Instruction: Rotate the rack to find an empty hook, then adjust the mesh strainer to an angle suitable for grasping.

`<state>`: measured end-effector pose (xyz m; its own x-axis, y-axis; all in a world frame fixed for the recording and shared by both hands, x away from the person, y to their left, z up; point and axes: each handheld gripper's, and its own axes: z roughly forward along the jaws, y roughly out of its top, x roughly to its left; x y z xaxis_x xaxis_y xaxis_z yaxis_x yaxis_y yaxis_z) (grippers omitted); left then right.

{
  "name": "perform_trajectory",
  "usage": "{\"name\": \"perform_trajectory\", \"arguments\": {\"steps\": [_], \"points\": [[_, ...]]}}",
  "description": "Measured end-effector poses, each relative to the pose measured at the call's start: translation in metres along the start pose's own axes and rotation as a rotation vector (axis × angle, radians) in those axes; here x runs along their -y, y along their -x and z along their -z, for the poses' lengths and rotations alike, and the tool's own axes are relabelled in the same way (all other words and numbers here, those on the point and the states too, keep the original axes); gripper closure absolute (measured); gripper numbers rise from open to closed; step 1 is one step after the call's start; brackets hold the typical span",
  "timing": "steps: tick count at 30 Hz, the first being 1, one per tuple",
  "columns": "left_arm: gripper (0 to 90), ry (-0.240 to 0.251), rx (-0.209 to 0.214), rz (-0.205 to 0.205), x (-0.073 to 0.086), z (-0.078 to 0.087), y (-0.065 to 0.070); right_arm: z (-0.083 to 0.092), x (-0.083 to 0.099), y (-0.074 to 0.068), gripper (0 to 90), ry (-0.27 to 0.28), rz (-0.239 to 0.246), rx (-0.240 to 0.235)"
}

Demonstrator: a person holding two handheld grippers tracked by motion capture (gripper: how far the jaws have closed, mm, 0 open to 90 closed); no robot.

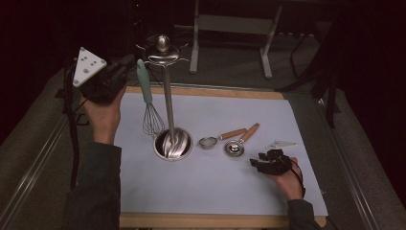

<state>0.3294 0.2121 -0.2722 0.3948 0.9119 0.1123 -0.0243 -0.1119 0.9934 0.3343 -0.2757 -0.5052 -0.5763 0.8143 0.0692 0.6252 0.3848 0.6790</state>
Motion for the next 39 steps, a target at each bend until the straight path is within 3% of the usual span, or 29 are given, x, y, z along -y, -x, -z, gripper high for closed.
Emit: {"name": "perform_trajectory", "arguments": {"steps": [8, 15, 25, 34, 39], "points": [[89.6, -0.073, 0.01, -0.028, 0.016, 0.007, 0.0, 0.001, 0.0, 0.0, 50.1, -0.001, 0.004, 0.001], [89.5, -0.159, 0.017, -0.043, 0.041, 0.007, 0.0, 0.003, 0.001, 0.002, 50.1, 0.005, -0.003, 0.006], [88.3, -0.214, 0.029, -0.013, 0.069, 0.01, 0.0, 0.004, 0.001, 0.002, 50.1, 0.009, -0.005, 0.006], [86.1, -0.296, 0.028, 0.001, 0.111, 0.014, 0.006, 0.003, 0.001, 0.002, 50.2, 0.009, -0.004, 0.004], [85.2, -0.341, 0.03, 0.028, 0.144, 0.019, 0.013, 0.003, 0.001, 0.002, 50.2, 0.007, -0.003, 0.005]]}}
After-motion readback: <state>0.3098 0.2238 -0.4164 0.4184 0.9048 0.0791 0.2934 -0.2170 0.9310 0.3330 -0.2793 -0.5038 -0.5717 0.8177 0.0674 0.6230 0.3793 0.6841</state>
